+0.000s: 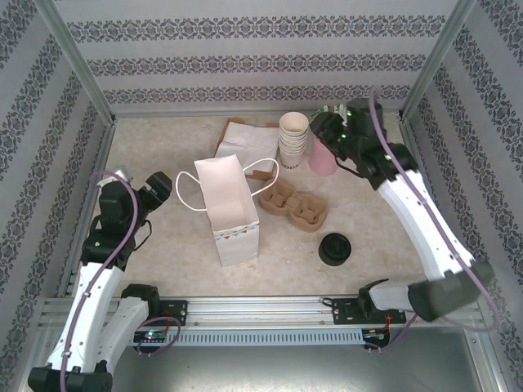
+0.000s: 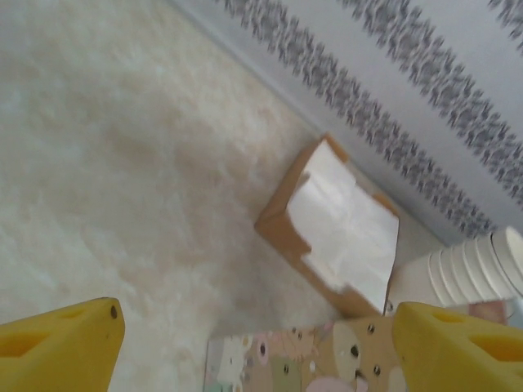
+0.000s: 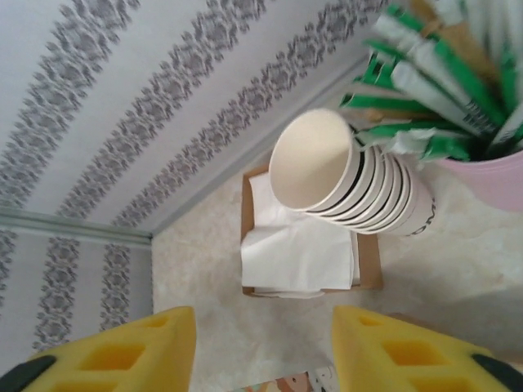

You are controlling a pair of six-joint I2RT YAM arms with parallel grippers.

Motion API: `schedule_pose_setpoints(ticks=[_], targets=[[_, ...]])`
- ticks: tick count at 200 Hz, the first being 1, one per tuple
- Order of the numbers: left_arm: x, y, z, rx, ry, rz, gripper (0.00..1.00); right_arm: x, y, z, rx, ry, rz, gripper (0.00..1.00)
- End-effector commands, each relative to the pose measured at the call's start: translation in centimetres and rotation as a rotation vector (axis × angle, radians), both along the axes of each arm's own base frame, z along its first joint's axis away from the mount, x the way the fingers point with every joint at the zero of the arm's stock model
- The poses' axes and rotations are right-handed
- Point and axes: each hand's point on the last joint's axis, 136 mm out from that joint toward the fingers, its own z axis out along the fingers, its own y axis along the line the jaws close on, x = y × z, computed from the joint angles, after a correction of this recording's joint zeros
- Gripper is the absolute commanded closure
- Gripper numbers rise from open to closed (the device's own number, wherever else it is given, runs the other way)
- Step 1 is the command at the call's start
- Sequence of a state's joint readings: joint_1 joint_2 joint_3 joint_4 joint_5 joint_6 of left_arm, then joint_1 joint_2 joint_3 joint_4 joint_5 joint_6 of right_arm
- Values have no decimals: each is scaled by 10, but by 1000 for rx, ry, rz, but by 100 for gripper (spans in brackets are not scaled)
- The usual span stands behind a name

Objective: Pack the takeout coffee

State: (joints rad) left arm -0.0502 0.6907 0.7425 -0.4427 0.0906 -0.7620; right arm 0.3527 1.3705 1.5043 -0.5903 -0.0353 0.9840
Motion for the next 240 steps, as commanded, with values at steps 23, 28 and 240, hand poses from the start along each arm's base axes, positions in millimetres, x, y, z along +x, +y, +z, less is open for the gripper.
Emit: schedule_pose_setpoints(ticks=[23,28,240], targets=[[-20,-11,-19,-78,96,-42,18,38,17,-36,24,155,-50,67],[-23,-12,-19,-78,99,-45,18,41,18,-40,23,176,-58,68],[-37,-4,-28,-56,132,-7,20,101,9,-109,18,321,-226,72]])
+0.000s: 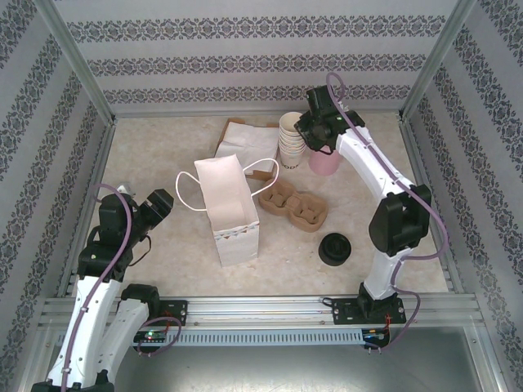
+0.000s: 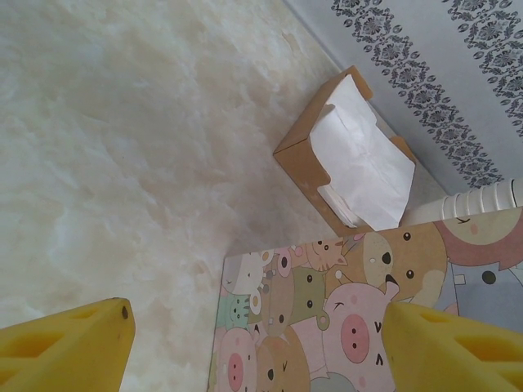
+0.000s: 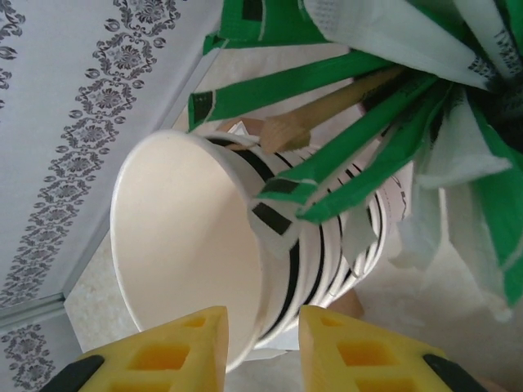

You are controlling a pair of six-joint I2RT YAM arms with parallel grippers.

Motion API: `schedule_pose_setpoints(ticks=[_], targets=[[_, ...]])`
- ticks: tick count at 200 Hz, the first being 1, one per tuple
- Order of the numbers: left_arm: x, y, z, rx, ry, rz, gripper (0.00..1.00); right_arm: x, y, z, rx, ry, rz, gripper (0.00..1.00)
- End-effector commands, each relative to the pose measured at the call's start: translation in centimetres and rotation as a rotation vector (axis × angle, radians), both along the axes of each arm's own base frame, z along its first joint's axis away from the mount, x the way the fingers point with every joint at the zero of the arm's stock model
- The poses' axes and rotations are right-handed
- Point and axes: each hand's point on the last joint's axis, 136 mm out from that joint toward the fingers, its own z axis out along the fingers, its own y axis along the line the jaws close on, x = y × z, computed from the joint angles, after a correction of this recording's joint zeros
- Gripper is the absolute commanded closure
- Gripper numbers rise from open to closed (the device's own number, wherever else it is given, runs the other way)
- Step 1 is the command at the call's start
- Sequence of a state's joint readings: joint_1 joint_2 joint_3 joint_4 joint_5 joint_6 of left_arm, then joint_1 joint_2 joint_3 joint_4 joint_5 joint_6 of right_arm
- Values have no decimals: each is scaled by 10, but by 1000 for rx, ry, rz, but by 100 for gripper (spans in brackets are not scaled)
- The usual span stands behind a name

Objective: Pack the takeout coffee

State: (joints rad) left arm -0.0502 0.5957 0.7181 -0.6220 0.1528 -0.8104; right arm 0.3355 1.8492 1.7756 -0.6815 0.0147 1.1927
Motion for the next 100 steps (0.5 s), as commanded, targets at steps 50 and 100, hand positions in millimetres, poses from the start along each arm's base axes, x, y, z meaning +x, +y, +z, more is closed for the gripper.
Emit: schedule_pose_setpoints(ticks=[50,100], targets=[[0,6,-2,17,24,26,21,15,-5,5,-16,-9,-32,82],[1,6,2,16,19,26,22,14,-8,8,-30,-8,-25,91]])
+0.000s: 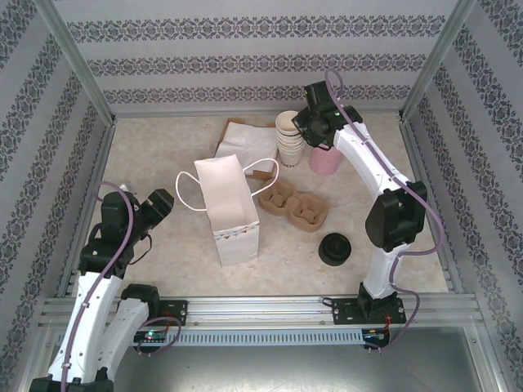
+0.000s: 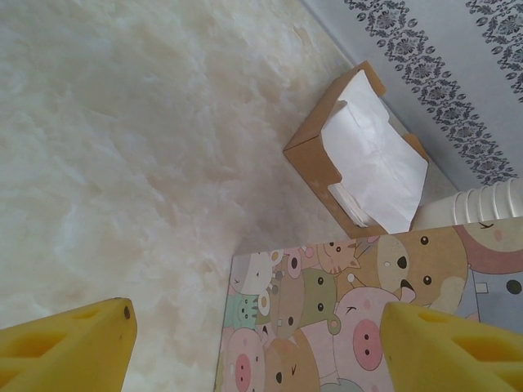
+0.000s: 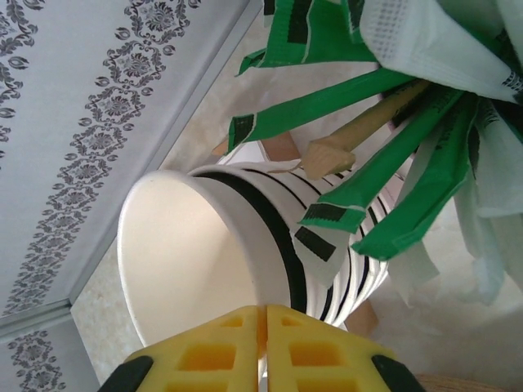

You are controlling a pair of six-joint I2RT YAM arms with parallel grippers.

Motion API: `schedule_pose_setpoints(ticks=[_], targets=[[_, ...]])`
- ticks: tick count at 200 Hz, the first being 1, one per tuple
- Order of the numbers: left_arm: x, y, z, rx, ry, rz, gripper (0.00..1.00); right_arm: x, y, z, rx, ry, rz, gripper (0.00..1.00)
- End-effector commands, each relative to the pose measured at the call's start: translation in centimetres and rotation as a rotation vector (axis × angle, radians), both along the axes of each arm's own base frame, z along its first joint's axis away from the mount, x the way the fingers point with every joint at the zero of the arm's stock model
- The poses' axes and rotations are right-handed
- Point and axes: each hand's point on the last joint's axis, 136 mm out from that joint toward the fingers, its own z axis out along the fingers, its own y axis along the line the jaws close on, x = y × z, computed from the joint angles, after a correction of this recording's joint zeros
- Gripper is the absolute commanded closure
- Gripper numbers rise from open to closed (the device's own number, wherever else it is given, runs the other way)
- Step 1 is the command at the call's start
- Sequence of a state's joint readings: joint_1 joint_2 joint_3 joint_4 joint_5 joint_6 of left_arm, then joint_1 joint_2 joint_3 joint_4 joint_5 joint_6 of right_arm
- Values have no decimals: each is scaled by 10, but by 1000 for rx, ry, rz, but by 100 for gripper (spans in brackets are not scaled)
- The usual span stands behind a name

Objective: Pack the takeout coffee

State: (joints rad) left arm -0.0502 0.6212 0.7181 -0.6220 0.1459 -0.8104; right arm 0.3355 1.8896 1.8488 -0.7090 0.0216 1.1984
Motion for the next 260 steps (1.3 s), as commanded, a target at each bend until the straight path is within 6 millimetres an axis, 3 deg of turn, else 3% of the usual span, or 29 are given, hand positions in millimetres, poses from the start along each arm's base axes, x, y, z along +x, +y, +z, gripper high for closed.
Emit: schedule_pose_setpoints(ticks=[1,60,107,144,170,207,229,260], targets=[[-2,5,7,11,-4,21,22,4,-10,2,-31,-1,-15,91],[-3,4,8,-4,-3,21,23,2,-12,23,-14,-35,4,100],[-6,4,9,-5,-16,23,23,-7,-13,69,-9,-132,51,100],[-7,4,8,-6,-34,25,23,-28,-16,114,8,-228,87,100],[-9,4,8,1,-37,19,23,-51,-22,150,8,-312,114,100],[-9,-1,1,5,-23,-21,22,-100,-34,194,-7,-426,158,100],[-8,-3,-1,-5,-20,-29,22,-135,-42,207,-23,-465,187,100],[-6,-10,-1,-33,-12,-60,22,-183,-52,200,-44,-450,227,100]])
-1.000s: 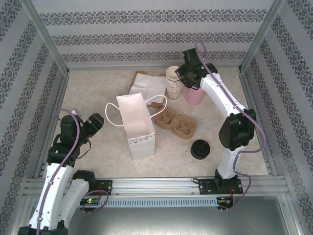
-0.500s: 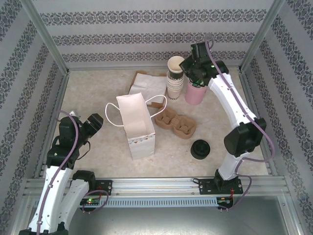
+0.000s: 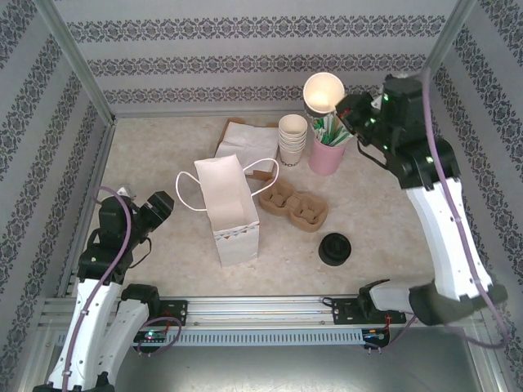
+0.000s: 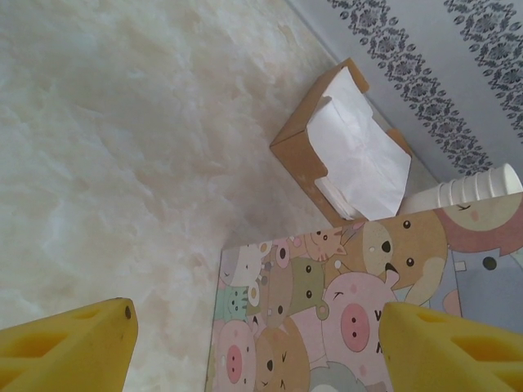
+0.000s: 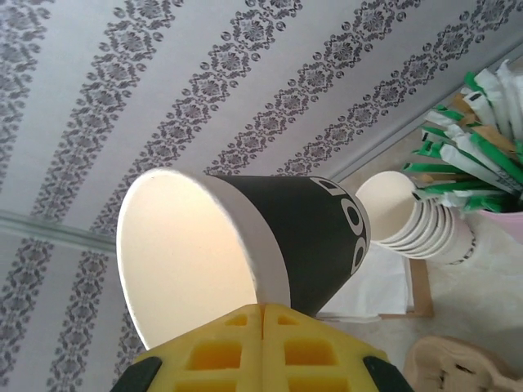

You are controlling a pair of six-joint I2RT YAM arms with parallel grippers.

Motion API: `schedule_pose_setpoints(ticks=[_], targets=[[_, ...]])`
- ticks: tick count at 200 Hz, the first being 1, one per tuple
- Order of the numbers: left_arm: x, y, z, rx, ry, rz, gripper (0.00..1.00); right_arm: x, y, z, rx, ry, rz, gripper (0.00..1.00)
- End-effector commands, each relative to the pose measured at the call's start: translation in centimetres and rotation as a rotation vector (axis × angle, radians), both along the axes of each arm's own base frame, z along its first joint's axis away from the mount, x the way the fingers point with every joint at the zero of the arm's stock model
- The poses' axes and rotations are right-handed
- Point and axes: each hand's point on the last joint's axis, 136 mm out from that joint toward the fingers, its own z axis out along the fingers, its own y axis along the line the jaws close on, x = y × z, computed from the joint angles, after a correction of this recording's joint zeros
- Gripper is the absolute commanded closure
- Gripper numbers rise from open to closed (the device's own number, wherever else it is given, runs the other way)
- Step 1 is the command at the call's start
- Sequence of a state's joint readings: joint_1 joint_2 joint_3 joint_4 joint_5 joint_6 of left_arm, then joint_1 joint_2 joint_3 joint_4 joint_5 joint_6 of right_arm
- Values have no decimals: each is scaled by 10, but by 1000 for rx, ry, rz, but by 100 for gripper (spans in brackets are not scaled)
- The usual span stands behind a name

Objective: Pack the takeout coffee

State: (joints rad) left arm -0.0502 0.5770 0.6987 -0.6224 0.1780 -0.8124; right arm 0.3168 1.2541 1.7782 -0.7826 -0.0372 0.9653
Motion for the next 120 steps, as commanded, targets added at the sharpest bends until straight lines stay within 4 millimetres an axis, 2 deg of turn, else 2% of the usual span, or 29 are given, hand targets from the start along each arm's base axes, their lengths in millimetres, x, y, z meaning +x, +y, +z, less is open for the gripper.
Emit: schedule_pose_setpoints(ticks=[1,25,57,77,120], targets=[[0,-5,-3,-12,12,-36,21,-29,-2,-25,-67,61,52,100],[-1,-12,-8,-33,29,-66,18,-61,-3,-41,-69,95,88,100],[-4,-19,-23,-71,71,-86,9,-94,1,-77,-73,180,149,100],[-6,-26,-32,-93,94,-105,8,-109,-1,-95,-102,225,166,100],[-9,-32,-49,-96,160,-112,10,-130,11,-141,-106,321,225,100]])
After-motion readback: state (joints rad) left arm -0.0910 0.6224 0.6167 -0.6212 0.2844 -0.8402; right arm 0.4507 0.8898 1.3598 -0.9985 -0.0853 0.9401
